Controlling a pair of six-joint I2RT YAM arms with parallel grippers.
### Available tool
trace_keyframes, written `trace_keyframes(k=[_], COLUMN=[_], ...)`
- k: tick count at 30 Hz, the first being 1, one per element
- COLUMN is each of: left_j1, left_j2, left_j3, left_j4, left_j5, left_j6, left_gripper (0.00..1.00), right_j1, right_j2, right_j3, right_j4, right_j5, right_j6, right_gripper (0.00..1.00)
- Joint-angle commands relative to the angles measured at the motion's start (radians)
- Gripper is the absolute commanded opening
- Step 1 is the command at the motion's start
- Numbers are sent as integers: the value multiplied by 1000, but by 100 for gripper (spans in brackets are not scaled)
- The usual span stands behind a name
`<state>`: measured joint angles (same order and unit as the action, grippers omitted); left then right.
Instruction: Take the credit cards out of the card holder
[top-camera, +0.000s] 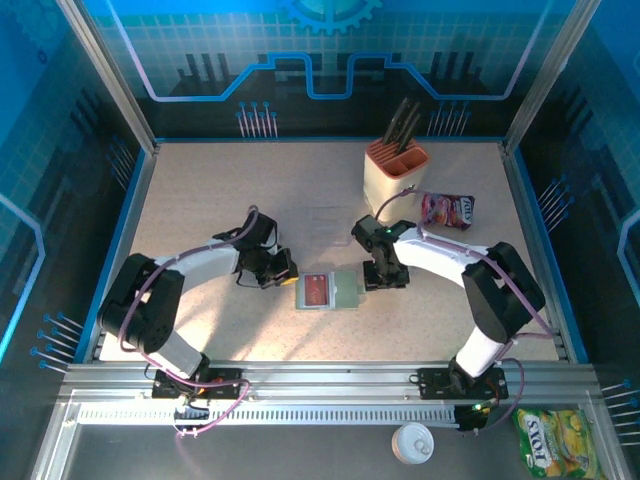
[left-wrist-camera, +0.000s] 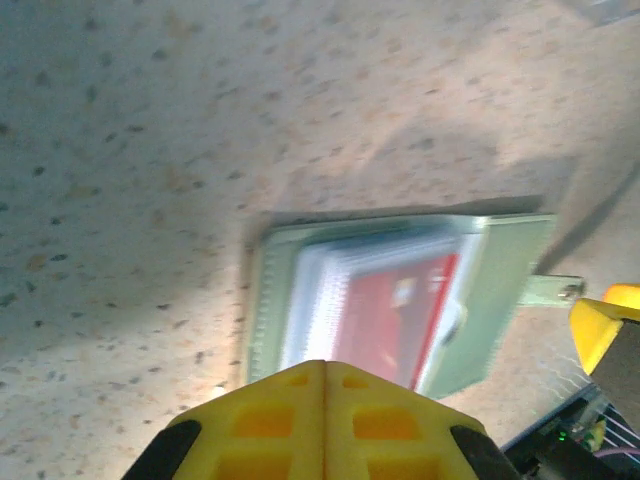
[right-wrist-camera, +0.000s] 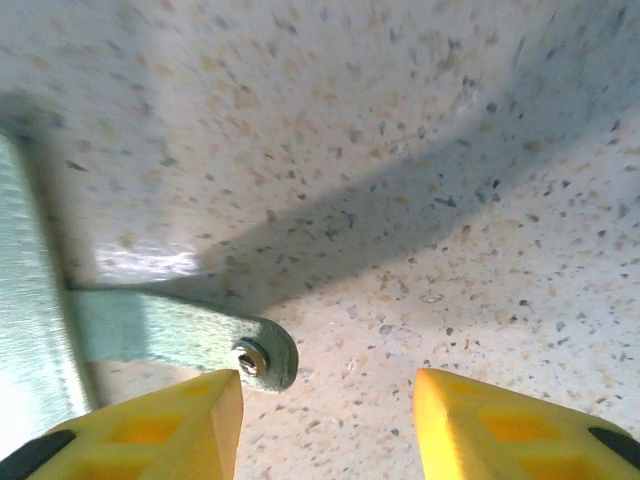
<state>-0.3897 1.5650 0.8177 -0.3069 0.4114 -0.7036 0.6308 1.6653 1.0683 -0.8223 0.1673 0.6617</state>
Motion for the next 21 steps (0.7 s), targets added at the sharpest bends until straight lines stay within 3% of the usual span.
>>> trace_keyframes(k=[1,7,15,21], left_j1=[3,-15,-38,-57], left_j2=[-38,-52,-18,1], left_j3=[23,1,-31,-41], left_j4=[-35,-20,66,104], left_j5=[17,36,79,87], left_j6=[12,-4,-49,-68], left_gripper=[8,9,8,7], right_j1=[6,46,77,78], right_j2=[-46,-50,-2,29], right_j3=[58,105,67,31], right_j4=[-58,-15,225,292], right_j5=[-7,-99,-360,-414], right_j6=[-4,5,47,49], right_gripper=[50,50,47,43])
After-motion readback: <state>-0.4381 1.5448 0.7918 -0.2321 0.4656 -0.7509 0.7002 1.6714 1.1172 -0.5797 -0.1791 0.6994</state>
